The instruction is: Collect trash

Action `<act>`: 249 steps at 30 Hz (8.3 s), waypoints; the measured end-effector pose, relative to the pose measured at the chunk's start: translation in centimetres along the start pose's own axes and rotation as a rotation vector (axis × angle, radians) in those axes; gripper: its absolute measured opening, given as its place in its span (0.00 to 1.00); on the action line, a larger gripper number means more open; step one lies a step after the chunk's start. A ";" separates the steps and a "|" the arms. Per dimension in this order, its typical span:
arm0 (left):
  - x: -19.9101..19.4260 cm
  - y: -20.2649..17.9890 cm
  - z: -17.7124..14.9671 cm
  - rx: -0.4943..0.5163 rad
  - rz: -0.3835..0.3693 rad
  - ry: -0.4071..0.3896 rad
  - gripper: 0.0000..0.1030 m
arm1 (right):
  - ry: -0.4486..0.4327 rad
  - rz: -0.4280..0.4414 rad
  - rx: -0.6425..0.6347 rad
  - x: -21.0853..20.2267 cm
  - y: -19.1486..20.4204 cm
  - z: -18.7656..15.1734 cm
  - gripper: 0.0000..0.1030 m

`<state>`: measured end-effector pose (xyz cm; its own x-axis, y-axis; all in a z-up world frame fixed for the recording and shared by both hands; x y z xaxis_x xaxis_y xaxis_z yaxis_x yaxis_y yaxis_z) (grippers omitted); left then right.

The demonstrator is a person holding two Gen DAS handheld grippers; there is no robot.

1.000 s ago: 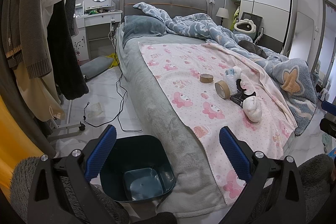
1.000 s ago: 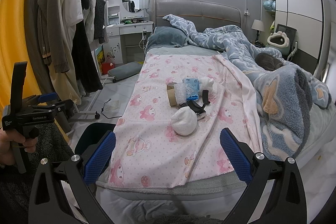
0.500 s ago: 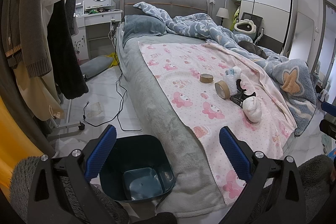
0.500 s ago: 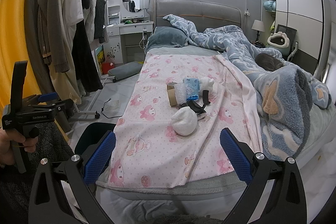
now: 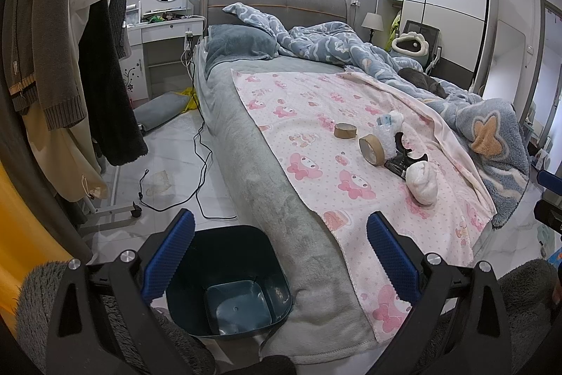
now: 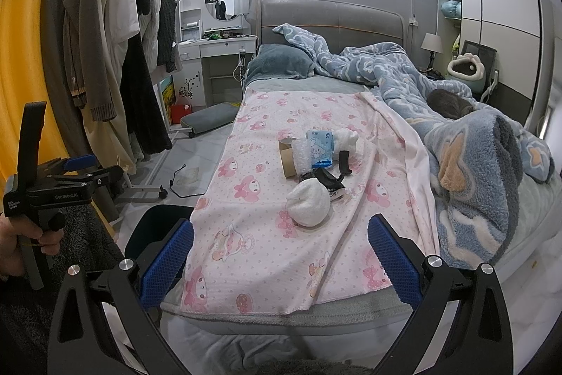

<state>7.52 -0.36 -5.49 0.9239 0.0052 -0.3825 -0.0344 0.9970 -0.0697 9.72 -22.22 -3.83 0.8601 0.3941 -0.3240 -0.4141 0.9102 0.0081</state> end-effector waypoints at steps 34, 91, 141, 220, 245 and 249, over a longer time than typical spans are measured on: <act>8.3 -3.1 4.9 0.023 -0.291 -0.016 0.95 | 0.153 -0.022 -0.063 12.0 -1.2 -2.7 0.78; 27.1 -18.1 2.4 -0.016 -0.656 0.252 0.59 | 0.177 0.019 0.163 16.8 -7.0 -4.1 0.49; 20.3 3.5 1.5 -0.001 -0.273 0.212 0.33 | 0.153 0.177 0.095 26.0 9.8 2.5 0.48; 14.9 21.0 0.1 -0.120 -0.141 0.257 0.49 | 0.840 0.307 -0.118 36.5 27.0 -18.6 0.51; 14.8 15.1 7.1 -0.104 -0.206 0.118 0.55 | 0.620 0.394 -0.074 33.0 27.2 -9.9 0.64; 15.0 13.9 8.4 -0.111 -0.215 0.088 0.59 | 0.486 0.423 -0.030 31.7 26.3 -5.9 0.68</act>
<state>24.09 14.24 -4.44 0.8780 -0.2176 -0.4264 0.1132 0.9598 -0.2568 24.36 13.43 -19.48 0.3906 0.6095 -0.6899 -0.7020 0.6820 0.2051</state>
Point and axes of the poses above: each gripper's, at about its wrist camera, not at the fingertips, and x roughly the way its jaws point, y to its left, z to its top, the point moved 9 cm from there along x, roughly the way its jaws point, and after that the axes turned 12 degrees about -y, right-handed, at the moved point
